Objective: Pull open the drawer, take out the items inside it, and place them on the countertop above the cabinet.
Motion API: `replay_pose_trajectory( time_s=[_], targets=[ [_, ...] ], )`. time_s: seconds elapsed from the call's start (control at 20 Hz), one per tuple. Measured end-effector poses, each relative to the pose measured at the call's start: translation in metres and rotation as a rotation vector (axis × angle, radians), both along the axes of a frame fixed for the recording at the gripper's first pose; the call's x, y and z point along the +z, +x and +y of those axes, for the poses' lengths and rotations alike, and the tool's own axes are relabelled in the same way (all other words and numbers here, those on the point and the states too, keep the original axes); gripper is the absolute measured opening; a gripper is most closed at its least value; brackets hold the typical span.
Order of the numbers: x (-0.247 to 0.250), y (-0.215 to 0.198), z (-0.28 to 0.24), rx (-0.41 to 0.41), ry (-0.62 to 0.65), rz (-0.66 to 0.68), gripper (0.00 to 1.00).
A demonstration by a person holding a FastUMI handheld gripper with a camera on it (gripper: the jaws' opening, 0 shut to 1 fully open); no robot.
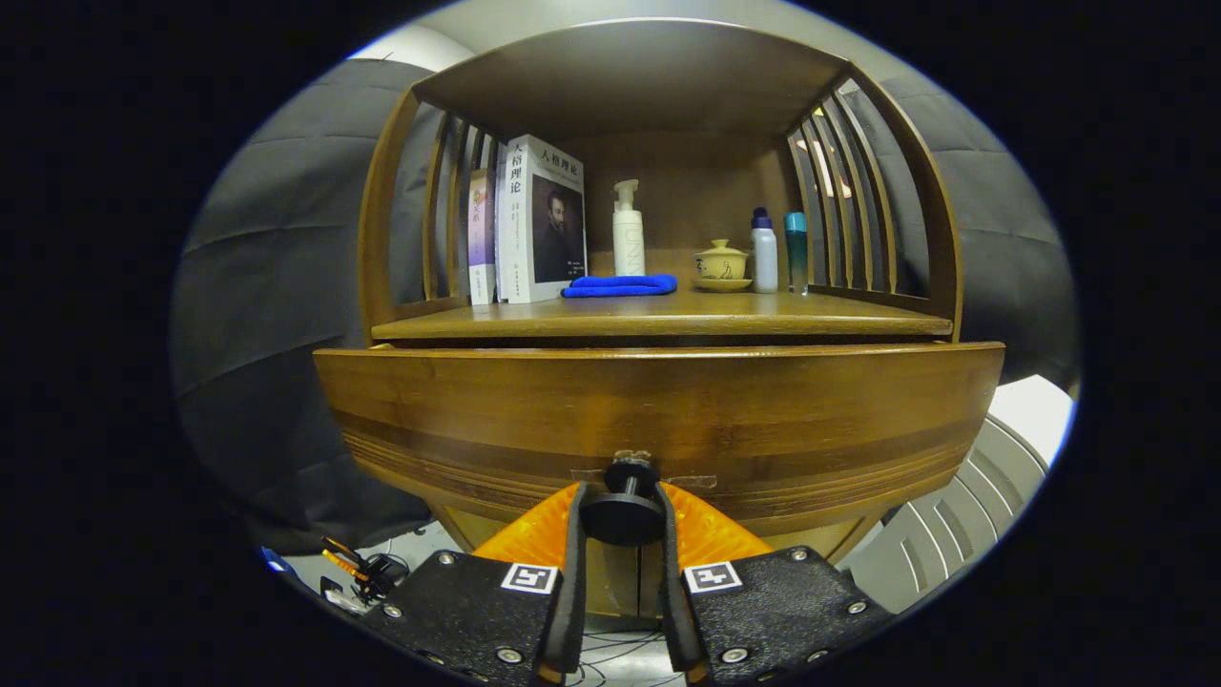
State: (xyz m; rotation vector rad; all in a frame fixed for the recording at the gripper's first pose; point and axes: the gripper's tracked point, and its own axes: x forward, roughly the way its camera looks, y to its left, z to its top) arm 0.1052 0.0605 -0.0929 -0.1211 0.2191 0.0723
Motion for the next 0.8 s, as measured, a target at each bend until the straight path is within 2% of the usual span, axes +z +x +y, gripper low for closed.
replay_pose_trajectory(
  time_s=[0.8],
  targets=[
    [-0.006,-0.09,0.012,0.051,-0.025,-0.037,0.34]
  ],
)
